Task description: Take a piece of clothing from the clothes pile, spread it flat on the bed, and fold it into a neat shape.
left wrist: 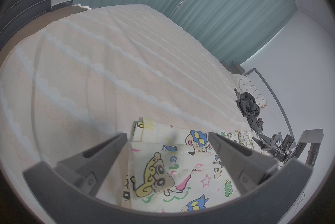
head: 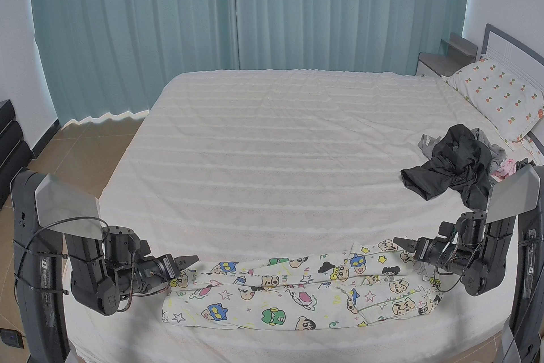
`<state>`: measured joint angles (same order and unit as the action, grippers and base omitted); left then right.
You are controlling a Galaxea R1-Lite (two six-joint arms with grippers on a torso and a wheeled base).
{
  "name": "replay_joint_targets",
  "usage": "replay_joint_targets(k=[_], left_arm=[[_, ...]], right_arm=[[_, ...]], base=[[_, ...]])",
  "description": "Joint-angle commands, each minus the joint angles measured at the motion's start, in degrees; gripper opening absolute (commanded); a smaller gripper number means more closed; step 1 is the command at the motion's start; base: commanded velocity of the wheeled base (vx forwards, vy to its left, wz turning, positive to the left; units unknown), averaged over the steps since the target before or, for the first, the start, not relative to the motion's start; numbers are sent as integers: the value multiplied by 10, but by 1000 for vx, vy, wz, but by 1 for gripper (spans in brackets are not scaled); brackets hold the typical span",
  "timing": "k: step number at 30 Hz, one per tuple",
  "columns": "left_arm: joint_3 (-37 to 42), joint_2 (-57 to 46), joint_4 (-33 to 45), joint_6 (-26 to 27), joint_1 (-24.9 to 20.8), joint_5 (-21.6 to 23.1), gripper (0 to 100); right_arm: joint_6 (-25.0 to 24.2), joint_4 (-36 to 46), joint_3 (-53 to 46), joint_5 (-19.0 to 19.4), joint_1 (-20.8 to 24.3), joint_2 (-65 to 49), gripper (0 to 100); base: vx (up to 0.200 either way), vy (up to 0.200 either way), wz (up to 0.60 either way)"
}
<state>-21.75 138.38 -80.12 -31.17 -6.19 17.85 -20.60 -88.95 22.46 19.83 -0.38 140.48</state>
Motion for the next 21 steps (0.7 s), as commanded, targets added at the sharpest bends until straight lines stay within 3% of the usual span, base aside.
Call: replay_joint_targets(k=[1, 21], left_arm=[[0, 4, 0, 1, -1, 0, 0], [-29, -56, -2, 0, -3, -2, 0]], right_arm=[[0, -5, 0, 0, 0, 0, 100], [1, -5, 0, -1, -1, 1, 100]], base=[[0, 0, 0], [0, 0, 0]])
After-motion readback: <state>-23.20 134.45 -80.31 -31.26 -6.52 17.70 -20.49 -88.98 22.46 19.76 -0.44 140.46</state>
